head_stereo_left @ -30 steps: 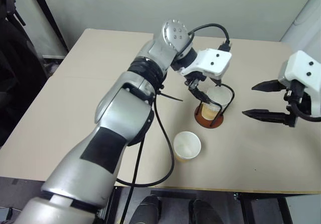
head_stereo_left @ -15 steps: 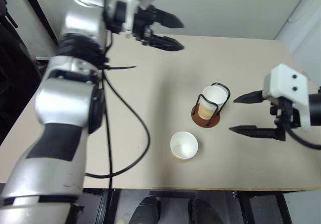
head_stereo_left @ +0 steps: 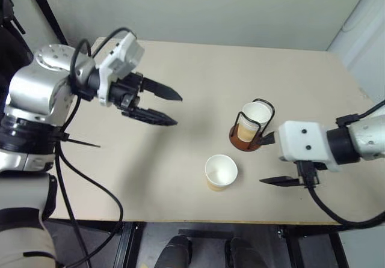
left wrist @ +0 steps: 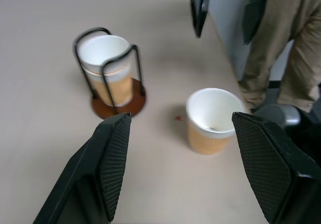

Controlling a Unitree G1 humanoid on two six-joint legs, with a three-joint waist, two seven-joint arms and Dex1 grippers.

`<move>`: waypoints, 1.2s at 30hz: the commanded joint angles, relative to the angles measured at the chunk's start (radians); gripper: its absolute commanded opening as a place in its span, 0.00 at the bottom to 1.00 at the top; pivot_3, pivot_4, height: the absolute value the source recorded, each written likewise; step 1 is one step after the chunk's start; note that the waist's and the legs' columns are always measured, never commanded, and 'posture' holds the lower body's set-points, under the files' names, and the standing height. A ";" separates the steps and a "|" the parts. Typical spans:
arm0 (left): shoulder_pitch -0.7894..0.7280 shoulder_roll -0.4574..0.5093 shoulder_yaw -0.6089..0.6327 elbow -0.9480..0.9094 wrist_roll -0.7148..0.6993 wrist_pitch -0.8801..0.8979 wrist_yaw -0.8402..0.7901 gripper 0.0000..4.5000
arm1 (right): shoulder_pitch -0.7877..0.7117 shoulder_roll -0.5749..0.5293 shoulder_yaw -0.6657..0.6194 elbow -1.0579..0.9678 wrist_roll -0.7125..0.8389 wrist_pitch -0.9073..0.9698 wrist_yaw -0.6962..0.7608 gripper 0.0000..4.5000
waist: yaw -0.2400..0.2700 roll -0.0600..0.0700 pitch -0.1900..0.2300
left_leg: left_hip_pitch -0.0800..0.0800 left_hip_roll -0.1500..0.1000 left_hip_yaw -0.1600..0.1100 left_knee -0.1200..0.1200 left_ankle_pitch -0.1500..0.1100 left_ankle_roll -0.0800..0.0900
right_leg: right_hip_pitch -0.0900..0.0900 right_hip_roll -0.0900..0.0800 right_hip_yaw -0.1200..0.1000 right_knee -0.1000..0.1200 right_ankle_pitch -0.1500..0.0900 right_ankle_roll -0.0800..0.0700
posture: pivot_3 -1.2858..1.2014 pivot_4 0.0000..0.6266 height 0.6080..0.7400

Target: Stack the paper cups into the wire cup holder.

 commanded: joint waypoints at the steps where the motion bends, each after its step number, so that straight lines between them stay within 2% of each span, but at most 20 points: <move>1: -0.013 0.013 0.056 -0.044 -0.014 0.027 -0.034 0.76 | -0.042 0.030 0.075 0.031 -0.115 -0.078 0.057 0.86 | 0.000 0.000 0.000 | 0.000 0.000 0.000 0.000 0.002 0.000 | 0.000 0.000 0.000 0.000 0.002 -0.001 | 0.52 0.24 1.00; 11: -0.011 0.005 0.084 -0.050 0.011 0.054 -0.027 0.76 | -0.155 0.228 0.299 0.152 -0.375 -0.207 0.170 0.86 | -0.015 0.001 0.001 | 0.007 0.001 -0.003 -0.012 0.011 0.003 | 0.004 0.000 0.001 -0.004 0.016 -0.013 | 0.52 0.24 1.00; 13: -0.011 0.005 0.086 -0.051 0.013 0.057 -0.026 0.76 | -0.163 0.258 0.321 0.173 -0.413 -0.226 0.185 0.86 | -0.015 0.001 0.001 | 0.007 0.001 -0.004 -0.016 0.013 0.005 | 0.004 0.000 0.000 -0.004 0.018 -0.015 | 0.52 0.24 1.00; 21: 0.010 0.020 0.109 -0.080 0.011 0.079 -0.016 0.76 | -0.155 0.333 0.379 0.226 -0.535 -0.330 0.248 0.86 | -0.018 0.001 0.001 | 0.005 0.003 -0.006 -0.031 0.028 -0.010 | 0.001 0.000 0.002 -0.005 0.020 -0.018 | 0.52 0.24 1.00; 29: 0.040 0.031 0.135 -0.115 0.009 0.105 0.000 0.76 | -0.133 0.393 0.401 0.251 -0.611 -0.395 0.293 0.86 | -0.021 0.001 0.001 | 0.003 0.004 -0.007 -0.036 0.030 -0.012 | -0.002 0.000 0.001 -0.006 0.019 -0.020 | 0.52 0.24 1.00; 32: 0.052 0.034 0.144 -0.127 0.008 0.110 0.003 0.77 | -0.124 0.408 0.412 0.249 -0.633 -0.417 0.308 0.72 | -0.021 0.001 0.001 | 0.003 0.004 -0.007 -0.036 0.030 -0.012 | -0.002 0.000 0.001 -0.007 0.019 -0.020 | 0.52 0.24 1.00; 36: 0.057 0.034 0.149 -0.133 0.010 0.113 0.007 0.77 | -0.117 0.425 0.419 0.252 -0.669 -0.438 0.317 0.43 | -0.021 0.001 0.001 | 0.003 0.004 -0.007 -0.035 0.030 -0.012 | -0.002 0.000 0.001 -0.006 0.019 -0.020 | 0.52 0.24 1.00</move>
